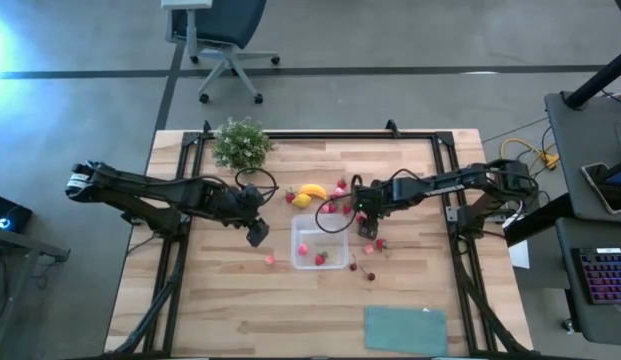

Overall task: Pick and placing Produce into tupperware
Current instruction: Put the red cherry into the transparent container

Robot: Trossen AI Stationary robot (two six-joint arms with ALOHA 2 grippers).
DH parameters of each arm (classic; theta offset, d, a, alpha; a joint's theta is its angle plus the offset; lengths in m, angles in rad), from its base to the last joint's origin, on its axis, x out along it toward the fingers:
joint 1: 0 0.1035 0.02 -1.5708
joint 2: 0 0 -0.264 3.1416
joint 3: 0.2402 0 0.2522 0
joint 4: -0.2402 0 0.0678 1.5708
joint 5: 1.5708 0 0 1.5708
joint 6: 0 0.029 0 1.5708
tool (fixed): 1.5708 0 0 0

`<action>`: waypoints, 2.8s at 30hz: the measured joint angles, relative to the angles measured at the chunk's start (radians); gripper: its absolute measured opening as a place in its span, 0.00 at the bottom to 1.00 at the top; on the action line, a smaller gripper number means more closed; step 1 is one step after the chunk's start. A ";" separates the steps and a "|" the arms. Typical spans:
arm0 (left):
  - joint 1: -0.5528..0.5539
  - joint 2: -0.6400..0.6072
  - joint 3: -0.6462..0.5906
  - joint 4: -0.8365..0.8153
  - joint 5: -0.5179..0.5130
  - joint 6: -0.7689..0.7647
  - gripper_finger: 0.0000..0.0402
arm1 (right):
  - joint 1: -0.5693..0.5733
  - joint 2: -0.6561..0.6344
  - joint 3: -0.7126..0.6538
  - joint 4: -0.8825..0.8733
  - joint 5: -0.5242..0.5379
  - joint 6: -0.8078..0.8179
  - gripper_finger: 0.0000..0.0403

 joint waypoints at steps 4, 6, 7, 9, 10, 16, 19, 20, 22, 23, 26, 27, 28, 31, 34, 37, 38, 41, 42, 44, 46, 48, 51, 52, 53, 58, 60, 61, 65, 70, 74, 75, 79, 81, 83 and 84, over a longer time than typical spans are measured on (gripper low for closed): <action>0.000 0.000 0.000 0.000 -0.043 0.001 0.62 | 0.001 0.000 -0.005 0.040 -0.012 -0.056 0.56; 0.000 0.000 0.000 0.000 -0.060 0.001 0.62 | 0.001 0.000 -0.005 0.042 -0.013 -0.083 0.56; 0.000 0.000 0.000 0.000 -0.069 0.002 0.62 | 0.001 0.000 -0.005 0.042 -0.012 -0.098 0.56; 0.000 0.000 0.000 -0.001 -0.087 0.002 0.62 | 0.001 0.000 -0.006 0.043 -0.011 -0.129 0.56; 0.000 0.000 0.000 -0.001 -0.098 0.002 0.62 | 0.001 0.000 -0.007 0.044 -0.011 -0.141 0.55; 0.000 0.000 0.000 -0.002 -0.147 0.011 0.62 | 0.001 0.037 -0.009 0.063 -0.019 -0.187 0.54; 0.000 0.000 -0.001 -0.003 -0.150 0.025 0.62 | 0.001 0.063 -0.008 0.071 -0.029 -0.192 0.53; 0.001 0.000 -0.001 -0.003 -0.151 0.027 0.62 | 0.001 0.065 -0.008 0.071 -0.029 -0.191 0.53; 0.002 0.000 -0.001 -0.003 -0.150 0.027 0.62 | 0.001 0.066 -0.008 0.074 -0.025 -0.190 0.53; 0.002 0.000 -0.001 -0.003 -0.151 0.027 0.62 | 0.001 0.065 -0.008 0.074 -0.020 -0.189 0.53; 0.003 0.000 -0.001 -0.003 -0.151 0.027 0.62 | 0.001 0.061 -0.007 0.075 -0.016 -0.185 0.53; 0.003 0.000 -0.001 -0.003 -0.151 0.027 0.62 | 0.001 0.061 -0.007 0.083 -0.011 -0.183 0.52; 0.003 0.000 -0.001 -0.003 -0.151 0.027 0.62 | 0.000 0.061 -0.005 0.088 -0.008 -0.181 0.51; 0.004 0.000 -0.001 -0.003 -0.152 0.027 0.62 | 0.000 0.060 -0.005 0.089 -0.007 -0.172 0.46; 0.004 0.000 -0.001 -0.003 -0.152 0.027 0.62 | 0.000 0.060 -0.005 0.089 -0.007 -0.170 0.40; 0.004 0.000 -0.001 -0.003 -0.152 0.027 0.62 | 0.000 0.060 -0.005 0.088 -0.008 -0.170 0.33; 0.004 0.000 -0.001 -0.003 -0.152 0.027 0.62 | 0.000 0.060 -0.005 0.088 -0.008 -0.170 0.32; 0.004 0.000 -0.001 -0.003 -0.152 0.027 0.62 | 0.000 0.060 -0.005 0.087 -0.008 -0.170 0.27; 0.004 0.000 -0.001 -0.003 -0.152 0.027 0.62 | 0.000 0.060 -0.005 0.087 -0.008 -0.170 0.26; 0.004 0.000 -0.001 -0.003 -0.152 0.027 0.62 | 0.000 0.060 -0.005 0.087 -0.008 -0.163 0.24; 0.004 0.000 -0.001 -0.003 -0.152 0.027 0.62 | 0.000 0.060 -0.005 0.089 -0.009 -0.162 0.22; 0.004 0.000 -0.001 -0.003 -0.152 0.027 0.62 | 0.000 0.060 -0.005 0.096 -0.010 -0.161 0.22; 0.004 0.000 -0.001 -0.002 -0.152 0.026 0.62 | 0.000 0.060 -0.005 0.115 -0.010 -0.140 0.23; 0.004 0.000 -0.001 -0.002 -0.151 0.026 0.62 | 0.000 0.060 -0.005 0.121 -0.010 -0.133 0.24; 0.004 0.000 -0.001 -0.002 -0.151 0.026 0.62 | 0.000 0.060 -0.005 0.131 -0.010 -0.125 0.25; 0.004 0.000 -0.001 -0.002 -0.151 0.026 0.62 | 0.000 0.060 -0.005 0.138 -0.010 -0.090 0.37; 0.004 0.000 -0.001 -0.002 -0.151 0.026 0.62 | 0.000 0.060 -0.005 0.138 -0.010 -0.083 0.42; 0.004 0.000 -0.001 -0.002 -0.151 0.026 0.62 | 0.000 0.060 -0.005 0.138 -0.010 -0.083 0.44; 0.004 0.000 -0.001 -0.002 -0.151 0.026 0.62 | 0.001 0.063 -0.005 0.172 0.008 -0.091 0.50; 0.004 0.000 -0.001 -0.002 -0.151 0.025 0.62 | -0.001 0.072 -0.004 0.214 0.016 -0.107 0.53; 0.004 0.000 -0.001 -0.002 -0.151 0.025 0.62 | -0.001 0.086 -0.004 0.205 0.016 -0.114 0.52; 0.004 0.000 -0.001 -0.003 -0.151 0.025 0.62 | -0.001 0.090 -0.005 0.199 0.015 -0.119 0.52; 0.004 0.000 -0.001 -0.005 -0.151 0.025 0.62 | -0.001 0.106 -0.003 0.219 0.012 -0.133 0.48; 0.004 0.000 -0.001 -0.007 -0.151 0.026 0.62 | 0.000 0.110 -0.003 0.222 0.011 -0.136 0.46; 0.004 0.000 -0.001 -0.010 -0.151 0.026 0.62 | 0.000 0.111 -0.003 0.222 0.011 -0.136 0.44; 0.004 0.000 -0.001 -0.010 -0.151 0.026 0.62 | 0.000 0.111 -0.003 0.222 0.010 -0.136 0.43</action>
